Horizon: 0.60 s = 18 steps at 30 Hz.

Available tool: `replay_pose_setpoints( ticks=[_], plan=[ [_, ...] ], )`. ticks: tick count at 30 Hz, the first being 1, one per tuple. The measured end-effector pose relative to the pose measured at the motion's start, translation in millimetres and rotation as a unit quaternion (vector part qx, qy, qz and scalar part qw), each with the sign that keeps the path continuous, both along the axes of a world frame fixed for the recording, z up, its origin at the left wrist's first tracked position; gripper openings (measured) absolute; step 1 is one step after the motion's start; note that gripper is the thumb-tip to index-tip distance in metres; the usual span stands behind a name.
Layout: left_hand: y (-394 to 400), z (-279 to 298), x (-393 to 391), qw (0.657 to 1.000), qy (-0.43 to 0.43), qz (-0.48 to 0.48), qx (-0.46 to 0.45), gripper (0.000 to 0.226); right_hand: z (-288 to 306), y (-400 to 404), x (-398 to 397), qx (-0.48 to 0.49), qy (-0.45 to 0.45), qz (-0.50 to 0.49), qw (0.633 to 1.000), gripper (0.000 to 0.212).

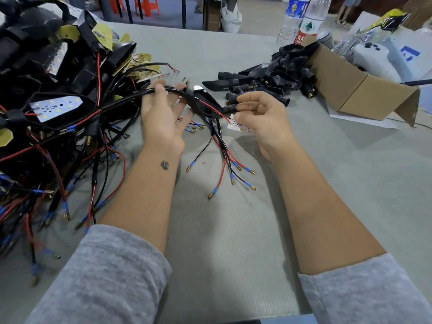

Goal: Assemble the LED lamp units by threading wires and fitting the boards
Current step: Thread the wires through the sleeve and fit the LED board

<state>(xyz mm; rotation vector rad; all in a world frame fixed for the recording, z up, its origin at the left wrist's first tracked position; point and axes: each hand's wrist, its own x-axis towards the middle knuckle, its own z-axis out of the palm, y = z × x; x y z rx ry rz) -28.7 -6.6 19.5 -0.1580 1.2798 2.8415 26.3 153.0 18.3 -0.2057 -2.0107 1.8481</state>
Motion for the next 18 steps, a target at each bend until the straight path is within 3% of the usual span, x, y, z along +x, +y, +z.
replay_pose_setpoints(
  ticks=[4,9,18],
  plan=[
    [8,1,5,0.995,0.024,-0.07,-0.072,0.01,1,-2,-1,0.002,0.027,-0.021,0.999,0.037],
    [20,-5,11,0.956,0.087,-0.111,-0.257,0.016,-1,-2,-1,0.02,0.035,-0.027,0.999,0.036],
    [15,-7,7,0.982,0.056,-0.063,-0.169,0.016,-1,1,-3,0.02,-0.009,-0.021,1.0,0.02]
  ],
)
